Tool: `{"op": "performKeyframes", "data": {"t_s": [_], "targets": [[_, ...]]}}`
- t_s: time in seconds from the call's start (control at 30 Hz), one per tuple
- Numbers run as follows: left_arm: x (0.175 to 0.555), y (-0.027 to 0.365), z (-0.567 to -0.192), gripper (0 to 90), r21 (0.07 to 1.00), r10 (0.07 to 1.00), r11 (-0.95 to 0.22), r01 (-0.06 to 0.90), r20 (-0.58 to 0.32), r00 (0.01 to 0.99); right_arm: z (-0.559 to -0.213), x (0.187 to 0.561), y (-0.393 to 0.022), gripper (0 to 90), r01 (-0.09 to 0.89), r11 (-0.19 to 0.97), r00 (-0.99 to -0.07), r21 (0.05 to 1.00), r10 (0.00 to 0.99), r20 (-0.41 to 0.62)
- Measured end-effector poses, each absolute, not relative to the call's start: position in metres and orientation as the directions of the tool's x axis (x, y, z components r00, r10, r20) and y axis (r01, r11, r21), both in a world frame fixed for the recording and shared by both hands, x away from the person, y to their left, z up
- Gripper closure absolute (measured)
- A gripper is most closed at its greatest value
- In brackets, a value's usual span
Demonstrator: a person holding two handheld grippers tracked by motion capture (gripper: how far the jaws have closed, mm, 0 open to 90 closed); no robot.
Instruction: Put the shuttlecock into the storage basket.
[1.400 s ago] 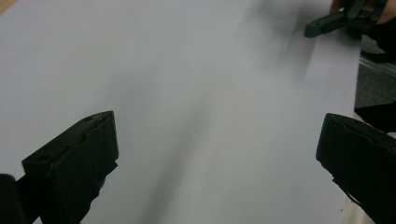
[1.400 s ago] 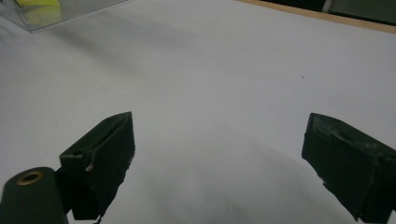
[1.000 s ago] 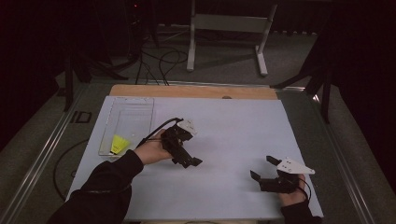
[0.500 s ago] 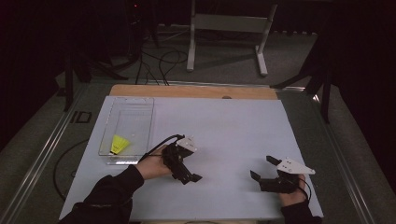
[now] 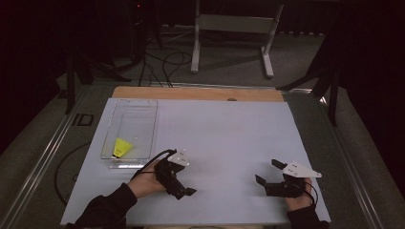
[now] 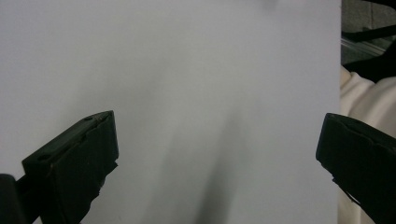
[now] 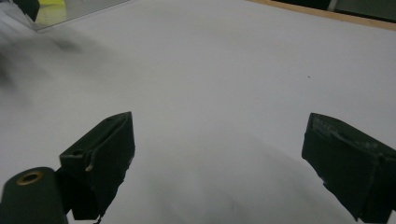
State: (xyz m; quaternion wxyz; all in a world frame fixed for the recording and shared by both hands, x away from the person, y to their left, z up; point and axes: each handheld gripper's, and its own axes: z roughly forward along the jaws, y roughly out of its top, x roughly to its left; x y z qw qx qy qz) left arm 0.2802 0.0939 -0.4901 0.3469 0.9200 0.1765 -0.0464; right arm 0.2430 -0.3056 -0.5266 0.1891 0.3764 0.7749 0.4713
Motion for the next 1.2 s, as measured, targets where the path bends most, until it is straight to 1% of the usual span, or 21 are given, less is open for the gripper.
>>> {"op": "performKeyframes", "data": {"t_s": [0.47,0.93,1.03,1.2], "targets": [[0.258,0.133,-0.5,0.0,0.609,0.335,-0.691,0.389,-0.207,0.919,-0.527,0.244,-0.306,9.8,0.412,0.272,-0.646,0.87,0.76,0.069],[0.246,0.172,-0.513,0.0,0.629,0.418,-0.625,0.463,-0.232,0.878,-0.528,0.244,-0.305,9.8,0.408,0.281,-0.653,0.869,0.755,0.063],[0.244,0.18,-0.517,0.0,0.629,0.443,-0.606,0.487,-0.242,0.863,-0.527,0.244,-0.305,9.8,0.408,0.282,-0.654,0.868,0.753,0.063],[0.241,0.191,-0.519,0.1,0.646,0.499,-0.563,0.515,-0.231,0.835,-0.528,0.244,-0.305,9.8,0.41,0.279,-0.652,0.868,0.755,0.065]]}}
